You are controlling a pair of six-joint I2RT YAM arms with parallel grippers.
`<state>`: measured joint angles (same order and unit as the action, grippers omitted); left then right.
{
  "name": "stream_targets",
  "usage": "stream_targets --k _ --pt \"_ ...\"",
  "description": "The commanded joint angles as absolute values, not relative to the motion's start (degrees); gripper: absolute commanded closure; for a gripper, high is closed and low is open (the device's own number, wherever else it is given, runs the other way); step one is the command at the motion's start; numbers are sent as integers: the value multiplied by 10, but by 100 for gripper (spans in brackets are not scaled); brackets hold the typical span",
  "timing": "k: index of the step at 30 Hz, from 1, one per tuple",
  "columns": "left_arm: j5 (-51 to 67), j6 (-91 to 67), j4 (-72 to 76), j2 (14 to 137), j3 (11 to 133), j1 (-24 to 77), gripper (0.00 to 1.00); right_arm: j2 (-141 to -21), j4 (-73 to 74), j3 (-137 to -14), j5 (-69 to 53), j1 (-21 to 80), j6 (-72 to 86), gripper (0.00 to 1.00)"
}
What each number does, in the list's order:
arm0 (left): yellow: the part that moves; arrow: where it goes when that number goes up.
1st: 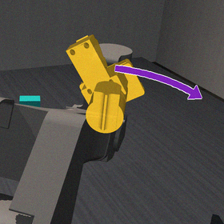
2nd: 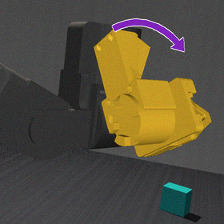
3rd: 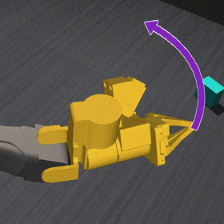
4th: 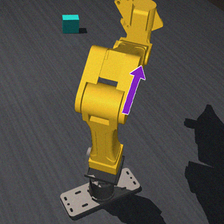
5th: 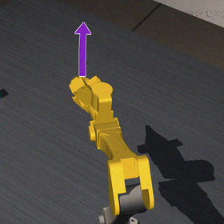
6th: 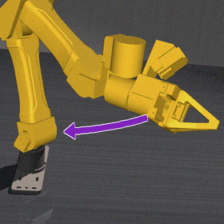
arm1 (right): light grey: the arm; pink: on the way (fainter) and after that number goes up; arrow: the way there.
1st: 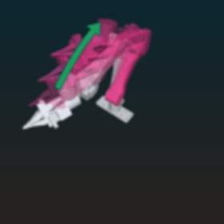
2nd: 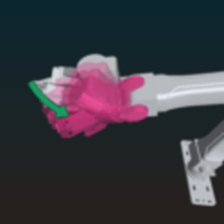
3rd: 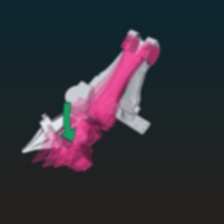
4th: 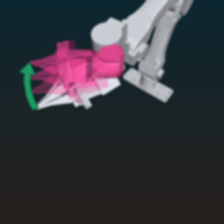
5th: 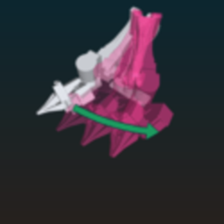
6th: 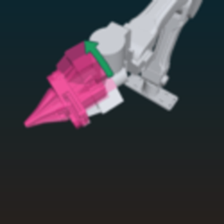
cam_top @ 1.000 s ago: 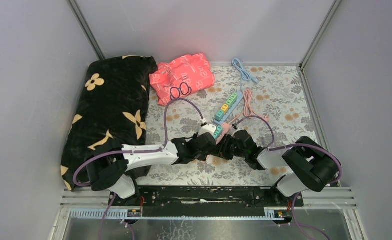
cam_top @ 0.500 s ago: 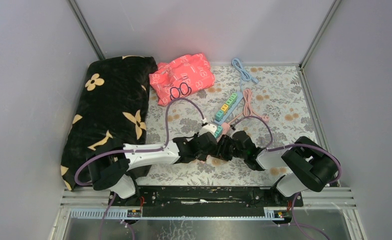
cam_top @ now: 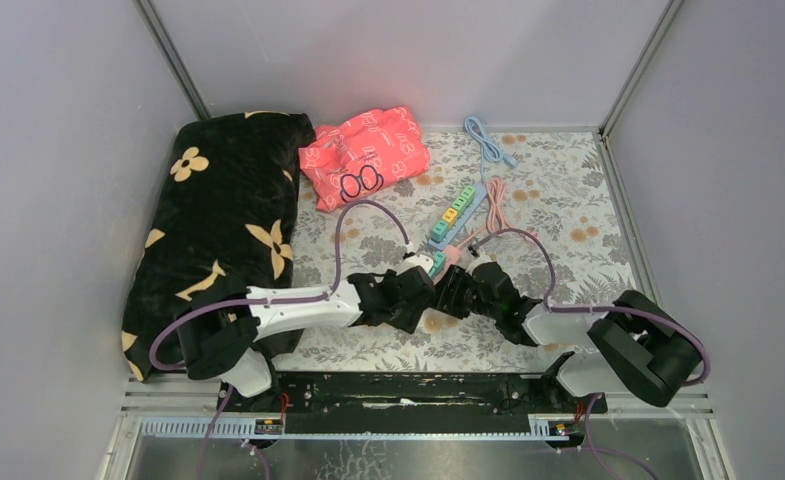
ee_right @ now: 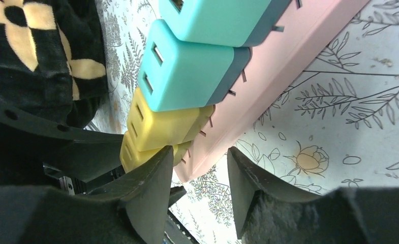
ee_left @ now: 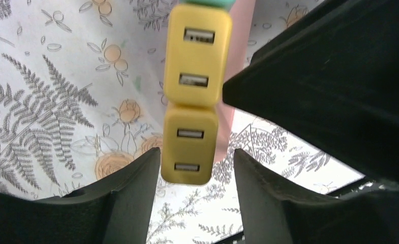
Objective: Insert the plug
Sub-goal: Insert the plug into the socket, then reset both arms
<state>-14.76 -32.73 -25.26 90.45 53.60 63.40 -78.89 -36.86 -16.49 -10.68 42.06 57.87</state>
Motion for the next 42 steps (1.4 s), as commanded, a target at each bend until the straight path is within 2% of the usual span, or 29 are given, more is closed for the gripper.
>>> stream_targets --k 1,6,16,22,27,37,42 --pt "-143 -338 -301 864 557 637 33 -739 -335 -161 -58 425 543 46" --pt "-177 -334 -315 801 564 626 15 -675 -254 -165 -5 425 496 35" --pt "-210 -317 -341 651 550 513 1 -487 -41 -215 181 425 355 11" --pt "-259 -303 -357 527 562 432 0 -403 59 -279 293 425 259 1" --pt "-327 -293 -359 443 560 430 0 -345 121 -336 362 425 197 1" --pt "-342 -263 -352 327 552 430 0 -219 159 -398 482 425 93 1" --pt "-359 -267 -341 281 519 430 0 -169 153 -385 516 425 59 1"
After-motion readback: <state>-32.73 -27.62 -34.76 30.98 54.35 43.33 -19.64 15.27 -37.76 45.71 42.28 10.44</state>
